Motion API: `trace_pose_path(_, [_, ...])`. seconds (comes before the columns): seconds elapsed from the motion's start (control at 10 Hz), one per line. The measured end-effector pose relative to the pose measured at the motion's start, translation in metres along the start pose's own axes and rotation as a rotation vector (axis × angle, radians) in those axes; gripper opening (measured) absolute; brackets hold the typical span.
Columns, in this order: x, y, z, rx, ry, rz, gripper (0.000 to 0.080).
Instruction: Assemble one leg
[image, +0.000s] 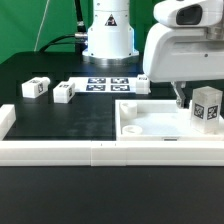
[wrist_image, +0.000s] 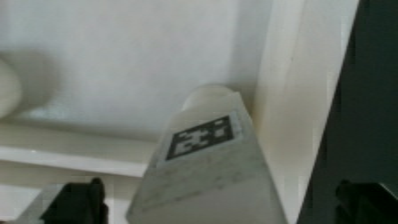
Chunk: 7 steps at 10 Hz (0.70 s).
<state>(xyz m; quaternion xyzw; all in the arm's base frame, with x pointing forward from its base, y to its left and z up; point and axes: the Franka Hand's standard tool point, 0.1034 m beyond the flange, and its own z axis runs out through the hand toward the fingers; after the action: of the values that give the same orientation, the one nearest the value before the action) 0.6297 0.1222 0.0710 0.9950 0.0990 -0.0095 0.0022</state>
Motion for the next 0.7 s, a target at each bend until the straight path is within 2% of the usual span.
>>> trace_pose_path(0.1, [-0.0001, 0.0010, 0.0002, 0.000, 0.000, -0.058, 0.0649])
trace_pose_path(0.2, [-0.0001, 0.0007, 0.0002, 0.000, 0.000, -0.039, 0.0549])
trace_pose_path(0.3, [-0.0001, 0.0009, 0.0002, 0.000, 0.000, -0.039, 0.0549])
trace_pose_path(0.4, [-0.0001, 0.0009, 0.0002, 0.000, 0.000, -0.029, 0.0358])
trace_pose_path(0.5, [-0.0002, 0.0008, 0.0003, 0.001, -0.001, 0.006, 0.0290])
trace_pose_path(0.7, [-0.0007, 0.0001, 0.0011, 0.003, 0.000, 0.103, 0.0290])
